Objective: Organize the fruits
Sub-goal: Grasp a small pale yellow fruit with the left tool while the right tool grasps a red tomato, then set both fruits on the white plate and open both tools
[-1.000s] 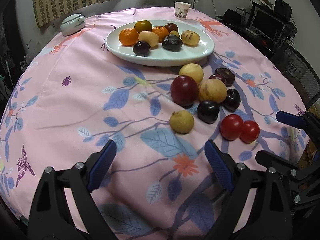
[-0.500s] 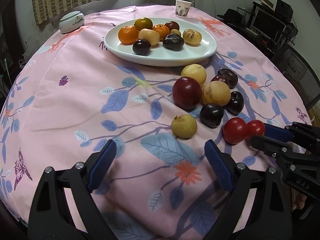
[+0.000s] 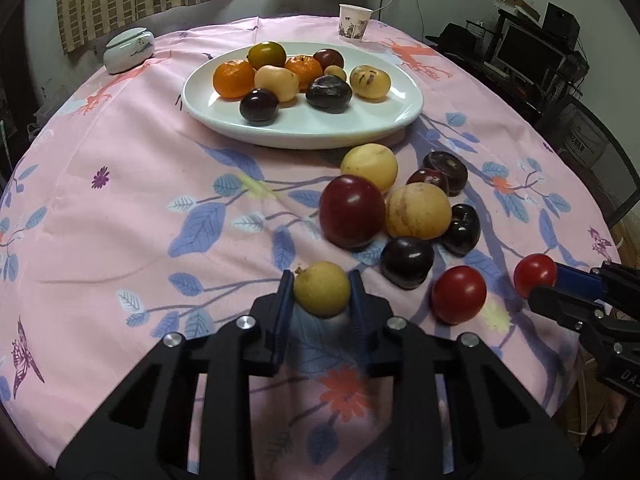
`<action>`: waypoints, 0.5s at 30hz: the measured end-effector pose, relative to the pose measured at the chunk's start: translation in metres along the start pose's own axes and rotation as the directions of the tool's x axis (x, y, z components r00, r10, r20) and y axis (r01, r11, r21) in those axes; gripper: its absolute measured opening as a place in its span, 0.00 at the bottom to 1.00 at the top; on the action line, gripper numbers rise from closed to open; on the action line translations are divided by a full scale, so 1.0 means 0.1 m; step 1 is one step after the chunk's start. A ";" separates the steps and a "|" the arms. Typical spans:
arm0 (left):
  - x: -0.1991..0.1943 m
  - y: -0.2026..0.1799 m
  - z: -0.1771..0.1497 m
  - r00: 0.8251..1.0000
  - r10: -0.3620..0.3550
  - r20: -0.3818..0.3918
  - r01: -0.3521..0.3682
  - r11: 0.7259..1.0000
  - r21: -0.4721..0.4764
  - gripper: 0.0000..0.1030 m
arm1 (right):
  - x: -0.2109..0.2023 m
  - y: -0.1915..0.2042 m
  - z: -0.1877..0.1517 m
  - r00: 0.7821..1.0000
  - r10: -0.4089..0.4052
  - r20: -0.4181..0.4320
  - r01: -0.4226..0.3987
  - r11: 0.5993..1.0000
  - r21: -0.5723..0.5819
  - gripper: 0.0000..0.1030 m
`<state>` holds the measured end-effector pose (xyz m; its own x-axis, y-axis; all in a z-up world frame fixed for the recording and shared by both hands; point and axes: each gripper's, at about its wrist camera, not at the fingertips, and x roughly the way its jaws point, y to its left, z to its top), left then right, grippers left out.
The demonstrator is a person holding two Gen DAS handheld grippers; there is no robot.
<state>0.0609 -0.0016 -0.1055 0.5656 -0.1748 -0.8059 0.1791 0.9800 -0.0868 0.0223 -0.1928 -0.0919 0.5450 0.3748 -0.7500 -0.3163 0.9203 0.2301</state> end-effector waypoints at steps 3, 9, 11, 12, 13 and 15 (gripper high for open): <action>-0.07 0.04 -0.02 1.000 -0.005 0.008 0.005 1.000 -0.017 0.26 | -0.01 0.01 0.00 1.000 0.004 0.004 -0.004 1.000 0.000 0.28; -0.20 0.05 -0.04 0.999 -0.013 0.030 0.014 1.000 -0.022 0.26 | -0.03 0.05 0.00 1.000 0.007 0.007 -0.007 1.000 -0.010 0.28; -0.24 0.05 -0.03 0.999 -0.010 0.040 0.011 1.000 -0.019 0.26 | -0.03 0.08 0.02 1.000 0.008 0.008 -0.007 1.000 -0.017 0.28; -0.26 0.05 -0.02 0.999 -0.011 0.043 0.011 1.000 -0.018 0.26 | -0.04 0.08 0.03 1.000 0.007 0.009 -0.007 1.000 -0.020 0.28; -0.28 0.05 -0.01 0.999 -0.010 0.048 0.011 1.000 -0.016 0.26 | -0.04 0.09 0.05 1.000 0.006 0.011 -0.006 1.000 -0.024 0.28; -0.32 0.07 0.04 0.998 -0.008 0.057 0.009 1.000 -0.015 0.26 | -0.04 0.10 0.10 1.000 0.005 0.017 -0.005 1.000 -0.028 0.28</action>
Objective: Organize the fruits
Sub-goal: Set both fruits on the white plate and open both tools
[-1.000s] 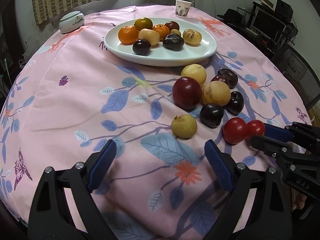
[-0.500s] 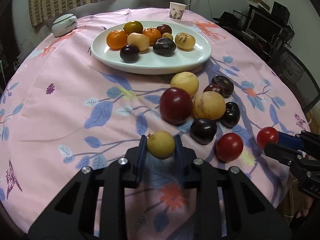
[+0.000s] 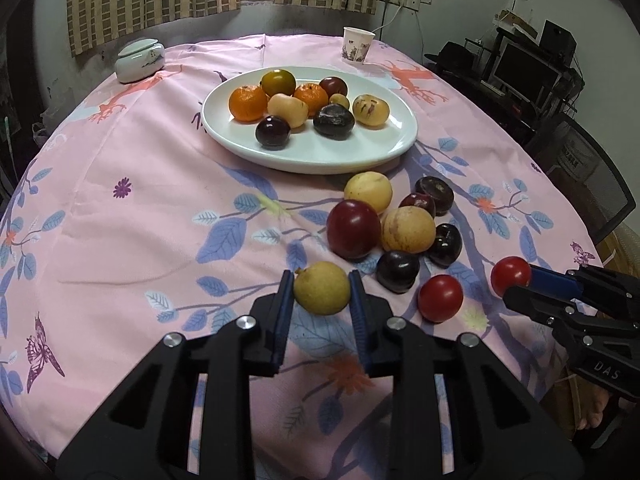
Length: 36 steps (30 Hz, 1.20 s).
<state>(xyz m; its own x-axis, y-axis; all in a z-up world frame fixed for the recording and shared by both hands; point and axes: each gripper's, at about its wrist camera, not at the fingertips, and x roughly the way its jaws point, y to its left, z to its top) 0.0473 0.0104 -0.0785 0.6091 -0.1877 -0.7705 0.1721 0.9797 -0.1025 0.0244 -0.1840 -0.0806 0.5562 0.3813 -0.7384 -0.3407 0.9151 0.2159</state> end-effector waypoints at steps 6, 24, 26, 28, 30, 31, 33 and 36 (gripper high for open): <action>-0.06 0.07 0.39 0.999 0.028 0.036 -0.029 0.999 0.022 0.27 | 0.05 0.02 0.32 1.000 -0.008 0.020 0.008 1.000 -0.028 0.28; 1.07 0.32 1.83 0.992 0.101 -0.079 -0.101 0.995 0.006 0.27 | 1.20 -0.11 1.81 0.999 -0.045 -0.020 0.042 0.994 -0.099 0.28; 1.14 0.32 1.87 0.991 0.099 -0.085 -0.100 0.995 0.002 0.27 | 1.25 -0.13 1.87 0.999 -0.045 -0.018 0.043 0.994 -0.096 0.28; 1.19 0.32 1.90 0.991 0.098 -0.089 -0.099 0.995 0.000 0.27 | 1.30 -0.15 1.92 0.999 -0.037 -0.021 0.035 0.995 -0.092 0.28; 1.23 0.31 1.93 0.991 0.095 -0.094 -0.096 0.995 0.000 0.27 | 1.34 -0.15 1.96 0.999 -0.037 -0.025 0.035 0.995 -0.095 0.28; 1.24 0.29 1.93 0.991 0.095 -0.096 -0.095 0.995 0.000 0.27 | 1.36 -0.15 1.96 0.999 -0.042 -0.026 0.039 0.994 -0.098 0.28; 1.28 0.29 1.96 0.990 0.099 -0.101 -0.099 0.995 0.004 0.27 | 1.40 -0.16 1.98 0.999 -0.042 -0.029 0.039 0.994 -0.098 0.28; 1.28 0.30 1.99 0.990 0.106 -0.097 -0.107 0.994 -0.001 0.43 | 1.42 -0.14 2.00 0.998 -0.054 -0.019 0.052 0.993 -0.108 0.31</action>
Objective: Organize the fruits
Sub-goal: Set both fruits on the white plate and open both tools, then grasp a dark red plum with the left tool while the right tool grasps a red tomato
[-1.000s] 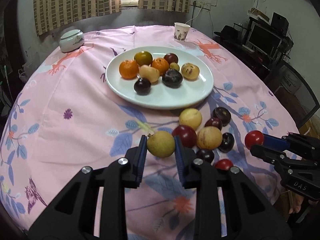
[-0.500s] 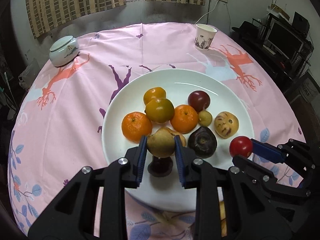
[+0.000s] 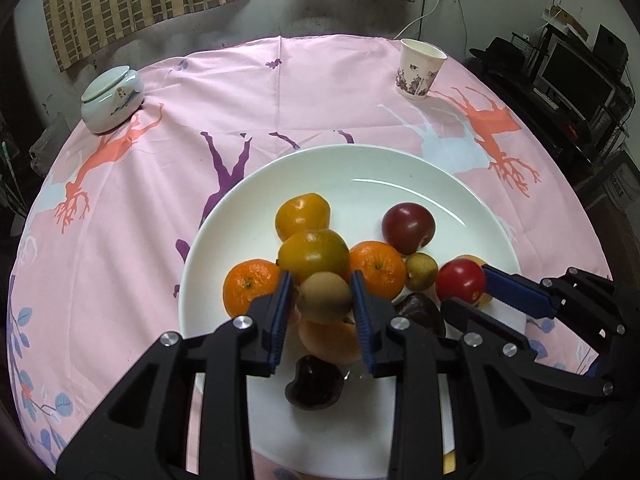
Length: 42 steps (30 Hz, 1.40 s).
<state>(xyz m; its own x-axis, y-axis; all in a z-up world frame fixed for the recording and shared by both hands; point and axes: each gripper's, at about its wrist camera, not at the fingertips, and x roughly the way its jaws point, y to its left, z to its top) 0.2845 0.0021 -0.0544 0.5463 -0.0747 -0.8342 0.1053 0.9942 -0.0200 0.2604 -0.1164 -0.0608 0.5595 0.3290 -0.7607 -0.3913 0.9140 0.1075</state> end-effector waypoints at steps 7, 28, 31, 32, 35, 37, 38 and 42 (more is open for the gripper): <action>-0.50 0.21 0.01 0.996 0.001 0.093 0.004 0.999 -0.051 0.72 | -0.28 0.01 0.00 0.996 -0.068 0.052 0.069 0.997 -0.033 0.64; -1.09 0.02 -2.11 0.997 -0.003 0.079 0.008 0.998 -0.061 0.86 | -1.30 0.28 -1.82 0.998 -0.038 0.053 0.033 0.996 0.087 0.88; -1.09 -0.01 -2.20 0.997 -0.001 0.074 0.005 0.999 -0.051 0.86 | -1.27 0.27 -1.87 0.998 -0.033 0.047 0.028 0.994 0.107 0.88; -1.08 -0.01 -2.22 0.997 0.001 0.072 0.003 0.999 -0.050 0.86 | -1.26 0.27 -1.88 0.998 -0.031 0.046 0.026 0.993 0.114 0.88; -1.06 -0.01 -2.25 0.998 0.002 0.060 0.001 0.999 -0.047 0.86 | -1.28 0.31 -1.89 0.999 -0.002 0.042 -0.003 0.994 0.113 0.88; -1.04 0.01 -2.25 0.998 0.009 0.058 -0.006 0.999 -0.049 0.86 | -1.30 0.41 -1.92 0.999 0.022 0.038 -0.025 0.997 0.079 0.80; -1.03 0.02 -2.25 0.998 0.014 0.055 -0.011 0.999 -0.053 0.86 | -1.29 0.45 -1.93 0.999 0.034 0.032 -0.036 0.997 0.066 0.71; -1.01 0.09 -2.25 0.999 0.009 0.049 -0.006 0.997 -0.076 0.86 | -1.13 0.60 -1.97 0.994 0.101 -0.028 -0.100 0.994 0.038 0.46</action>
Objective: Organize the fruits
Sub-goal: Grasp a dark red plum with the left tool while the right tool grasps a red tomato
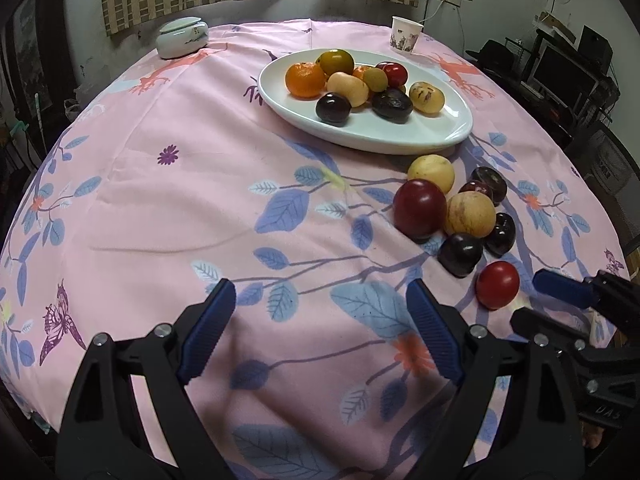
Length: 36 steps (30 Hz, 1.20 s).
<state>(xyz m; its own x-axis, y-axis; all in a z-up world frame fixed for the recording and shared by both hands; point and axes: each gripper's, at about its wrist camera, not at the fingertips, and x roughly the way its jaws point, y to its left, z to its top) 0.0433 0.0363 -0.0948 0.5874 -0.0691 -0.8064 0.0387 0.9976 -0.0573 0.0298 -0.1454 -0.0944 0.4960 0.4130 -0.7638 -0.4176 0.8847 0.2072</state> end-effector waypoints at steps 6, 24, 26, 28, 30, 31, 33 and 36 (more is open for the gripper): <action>0.00 0.05 0.01 1.000 0.003 0.001 -0.003 1.000 -0.007 0.86 | 0.16 0.08 0.08 1.000 -0.003 -0.007 0.002 1.000 -0.015 0.40; 0.48 -0.40 0.35 0.998 -0.030 -0.049 0.035 0.994 0.104 0.82 | -0.24 -0.35 0.00 0.996 -0.015 0.087 0.005 0.993 0.115 0.29; 0.52 -0.44 0.42 0.996 -0.070 -0.057 0.075 0.993 0.092 0.73 | -0.26 -0.38 -0.03 0.996 -0.010 0.091 -0.002 0.992 0.127 0.29; 0.54 -0.52 0.47 0.996 -0.079 -0.047 0.084 0.991 0.109 0.66 | -0.25 -0.42 -0.05 0.996 0.001 0.089 -0.013 0.990 0.139 0.29; 0.57 -0.57 0.49 0.995 -0.087 -0.040 0.091 0.989 0.114 0.60 | -0.27 -0.45 -0.06 0.996 0.008 0.088 -0.020 0.989 0.146 0.29; 0.57 -0.57 0.49 0.995 -0.096 -0.039 0.099 0.989 0.107 0.58 | -0.28 -0.46 -0.07 0.996 0.009 0.091 -0.023 0.989 0.148 0.29; 0.56 -0.56 0.48 0.991 -0.129 -0.039 0.132 0.986 0.099 0.39 | -0.32 -0.48 -0.07 0.995 0.010 0.100 -0.025 0.988 0.150 0.29; 0.49 -0.58 0.43 0.993 -0.118 -0.030 0.121 0.986 0.111 0.38 | -0.37 -0.48 -0.07 0.994 0.009 0.112 -0.026 0.988 0.153 0.29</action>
<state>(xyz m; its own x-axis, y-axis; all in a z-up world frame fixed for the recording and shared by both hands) 0.1052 -0.0246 -0.1058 0.5541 -0.1864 -0.8113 0.1989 0.9760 -0.0885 0.0261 -0.2049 -0.0807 0.5743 0.4423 -0.6889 -0.3090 0.8964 0.3178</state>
